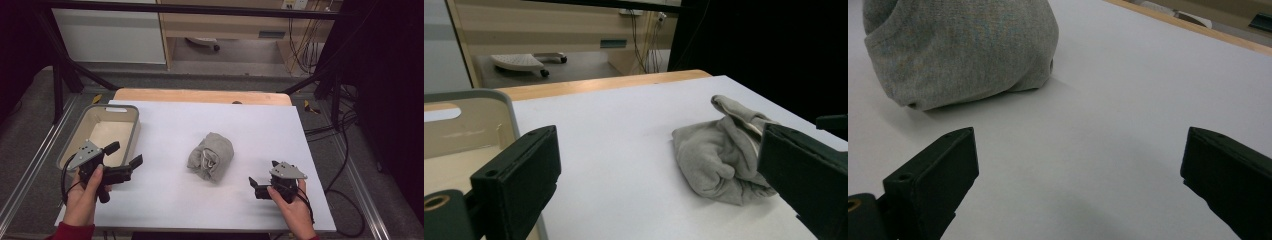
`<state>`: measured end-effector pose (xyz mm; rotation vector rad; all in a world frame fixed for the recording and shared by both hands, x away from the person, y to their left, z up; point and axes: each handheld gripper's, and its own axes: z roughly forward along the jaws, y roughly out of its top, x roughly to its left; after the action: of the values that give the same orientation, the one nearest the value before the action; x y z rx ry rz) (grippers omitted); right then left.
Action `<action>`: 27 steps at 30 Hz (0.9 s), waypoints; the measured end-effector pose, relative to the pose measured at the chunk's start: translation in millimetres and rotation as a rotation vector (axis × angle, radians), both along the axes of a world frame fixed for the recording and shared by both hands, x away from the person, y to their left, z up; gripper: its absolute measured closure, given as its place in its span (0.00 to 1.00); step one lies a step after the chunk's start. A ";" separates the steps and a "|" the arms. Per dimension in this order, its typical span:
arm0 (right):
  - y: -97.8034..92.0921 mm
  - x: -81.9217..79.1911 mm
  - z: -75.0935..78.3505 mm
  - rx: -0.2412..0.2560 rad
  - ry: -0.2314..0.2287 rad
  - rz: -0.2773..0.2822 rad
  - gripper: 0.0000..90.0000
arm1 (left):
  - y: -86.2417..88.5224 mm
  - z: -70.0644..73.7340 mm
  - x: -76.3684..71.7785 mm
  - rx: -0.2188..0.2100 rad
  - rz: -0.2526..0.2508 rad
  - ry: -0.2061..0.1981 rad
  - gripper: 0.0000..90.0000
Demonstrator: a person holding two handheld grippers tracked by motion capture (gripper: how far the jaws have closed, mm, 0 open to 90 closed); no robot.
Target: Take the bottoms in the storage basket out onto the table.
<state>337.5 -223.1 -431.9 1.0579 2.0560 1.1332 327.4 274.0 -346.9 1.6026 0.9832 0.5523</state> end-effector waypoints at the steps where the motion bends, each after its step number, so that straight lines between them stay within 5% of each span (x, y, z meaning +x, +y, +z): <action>1: -0.2 -0.1 0.1 -0.001 0.001 0.000 0.03 | 1.9 -0.9 -0.8 0.001 0.004 0.000 0.04; 27: -2.0 0.3 0.2 0.002 -0.007 -0.004 0.03 | 34.5 -20.2 -15.7 0.024 0.051 0.002 0.04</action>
<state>337.7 -225.1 -431.7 1.0570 2.0473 1.1360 311.7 308.6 -367.1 1.6031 1.0245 0.5998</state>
